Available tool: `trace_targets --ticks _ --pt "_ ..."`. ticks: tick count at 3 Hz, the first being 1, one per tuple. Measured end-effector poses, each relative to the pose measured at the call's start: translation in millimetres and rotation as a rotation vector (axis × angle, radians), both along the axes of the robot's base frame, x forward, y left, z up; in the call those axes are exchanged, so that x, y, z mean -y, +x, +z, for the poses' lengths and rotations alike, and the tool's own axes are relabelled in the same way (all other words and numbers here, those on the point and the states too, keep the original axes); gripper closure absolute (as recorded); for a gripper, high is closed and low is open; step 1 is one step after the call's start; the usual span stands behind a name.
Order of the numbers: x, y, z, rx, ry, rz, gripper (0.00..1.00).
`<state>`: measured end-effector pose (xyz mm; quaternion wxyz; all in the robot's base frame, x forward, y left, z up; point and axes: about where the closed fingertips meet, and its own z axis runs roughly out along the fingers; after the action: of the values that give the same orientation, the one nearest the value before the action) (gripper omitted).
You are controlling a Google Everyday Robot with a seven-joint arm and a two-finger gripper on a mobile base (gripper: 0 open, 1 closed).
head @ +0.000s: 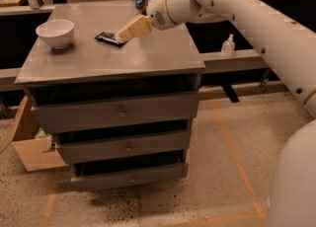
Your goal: Pick rxbar blueberry
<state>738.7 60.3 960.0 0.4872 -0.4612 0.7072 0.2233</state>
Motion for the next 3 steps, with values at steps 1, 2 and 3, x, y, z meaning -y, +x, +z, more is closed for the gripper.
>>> trace_targets --ticks 1,2,3 --pt "-7.0 15.4 -12.8 0.029 0.064 -0.003 0.0" --pt "-5.6 33.1 -27.6 0.061 0.079 -0.019 0.0" --pt "-5.9 52.5 -44.5 0.032 0.075 -0.032 0.0"
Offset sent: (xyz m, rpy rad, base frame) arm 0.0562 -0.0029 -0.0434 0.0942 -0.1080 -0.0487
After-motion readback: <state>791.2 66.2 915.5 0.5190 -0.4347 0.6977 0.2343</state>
